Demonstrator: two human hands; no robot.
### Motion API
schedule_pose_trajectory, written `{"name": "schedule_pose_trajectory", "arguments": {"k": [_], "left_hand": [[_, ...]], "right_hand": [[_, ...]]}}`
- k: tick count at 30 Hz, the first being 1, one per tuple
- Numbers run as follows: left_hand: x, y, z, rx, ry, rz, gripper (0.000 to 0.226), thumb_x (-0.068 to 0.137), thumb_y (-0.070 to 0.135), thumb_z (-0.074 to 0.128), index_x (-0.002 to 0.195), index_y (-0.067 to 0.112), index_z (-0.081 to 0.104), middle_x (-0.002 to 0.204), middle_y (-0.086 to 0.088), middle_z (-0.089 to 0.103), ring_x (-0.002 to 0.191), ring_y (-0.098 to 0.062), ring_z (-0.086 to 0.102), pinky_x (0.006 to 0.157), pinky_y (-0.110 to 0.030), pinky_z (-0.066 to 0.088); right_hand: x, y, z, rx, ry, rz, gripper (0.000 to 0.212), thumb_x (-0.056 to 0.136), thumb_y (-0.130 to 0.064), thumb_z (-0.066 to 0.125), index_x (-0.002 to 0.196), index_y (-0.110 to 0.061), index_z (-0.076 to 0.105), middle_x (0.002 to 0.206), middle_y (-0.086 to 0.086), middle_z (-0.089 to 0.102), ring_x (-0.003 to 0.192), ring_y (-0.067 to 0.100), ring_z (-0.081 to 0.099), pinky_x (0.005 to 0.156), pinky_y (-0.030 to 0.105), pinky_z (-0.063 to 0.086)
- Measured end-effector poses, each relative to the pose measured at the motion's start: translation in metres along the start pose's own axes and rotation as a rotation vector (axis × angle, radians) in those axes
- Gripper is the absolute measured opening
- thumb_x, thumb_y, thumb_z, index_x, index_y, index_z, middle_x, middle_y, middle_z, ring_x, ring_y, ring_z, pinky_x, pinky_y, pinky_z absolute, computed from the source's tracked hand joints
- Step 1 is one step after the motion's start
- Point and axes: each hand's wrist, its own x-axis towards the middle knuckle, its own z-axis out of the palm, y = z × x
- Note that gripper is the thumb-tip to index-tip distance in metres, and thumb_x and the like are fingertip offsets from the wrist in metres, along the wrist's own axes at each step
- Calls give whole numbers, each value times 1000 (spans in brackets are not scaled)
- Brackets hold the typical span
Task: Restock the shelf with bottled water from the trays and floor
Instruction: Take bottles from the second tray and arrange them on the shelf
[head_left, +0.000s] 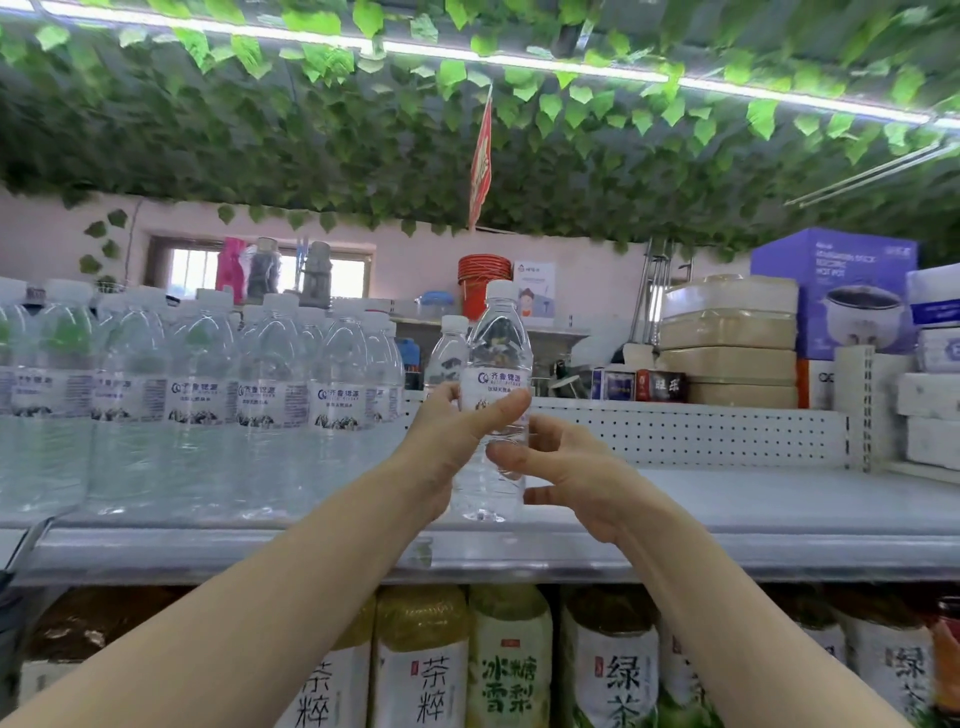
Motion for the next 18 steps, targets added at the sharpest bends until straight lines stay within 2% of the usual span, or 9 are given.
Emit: {"name": "schedule_pose_trajectory", "arguments": {"k": [3, 5, 7, 10, 12, 16, 18], "left_hand": [[8, 3, 1, 127, -3, 29, 80, 55, 49, 86, 123, 14, 61, 113, -3, 72, 107, -21, 67, 100, -41, 49], [15, 12, -4, 190, 51, 95, 84, 63, 48, 84, 135, 17, 51, 128, -3, 61, 117, -21, 57, 98, -37, 43], [23, 26, -9, 255, 76, 195, 80, 74, 41, 81, 143, 21, 44, 135, -4, 53, 123, -22, 50, 91, -35, 43], [39, 49, -9, 550, 33, 383, 85, 77, 40, 79, 150, 27, 37, 146, -8, 49, 133, -24, 45, 106, -43, 43], [53, 69, -4, 793, -17, 461, 89, 78, 40, 78, 153, 28, 33, 147, -7, 50, 134, -25, 46, 107, -41, 38], [80, 100, 4, 1093, -167, 402, 84, 81, 43, 77, 153, 30, 35, 138, -6, 59, 127, -27, 53, 109, -43, 41], [89, 101, 5, 1159, -220, 328, 78, 82, 42, 76, 150, 29, 40, 136, -7, 60, 124, -26, 56, 106, -38, 43]], "right_hand": [[6, 4, -11, 18, 38, 3, 46, 76, -28, 84, 118, -15, 70, 103, 1, 76, 97, 17, 72, 85, 37, 58], [10, 5, -20, 18, 58, 3, 45, 77, -23, 84, 119, -16, 69, 105, 2, 77, 98, 18, 73, 89, 41, 58], [15, 6, -27, 20, 71, 10, 42, 81, -18, 83, 121, -16, 69, 109, 5, 77, 98, 19, 74, 85, 39, 59], [24, 8, -34, 26, 80, 34, 41, 82, -15, 82, 120, -15, 69, 112, 8, 75, 94, 17, 74, 75, 32, 58], [31, 11, -38, 9, 78, 47, 40, 81, -15, 83, 119, -15, 69, 109, 7, 76, 95, 17, 74, 79, 35, 57], [47, 19, -43, -35, 70, 78, 39, 80, -13, 84, 116, -16, 70, 106, 3, 78, 103, 22, 72, 93, 45, 55], [53, 23, -43, -52, 56, 96, 40, 79, -13, 85, 116, -16, 70, 109, 3, 77, 106, 23, 71, 95, 47, 54]]}}
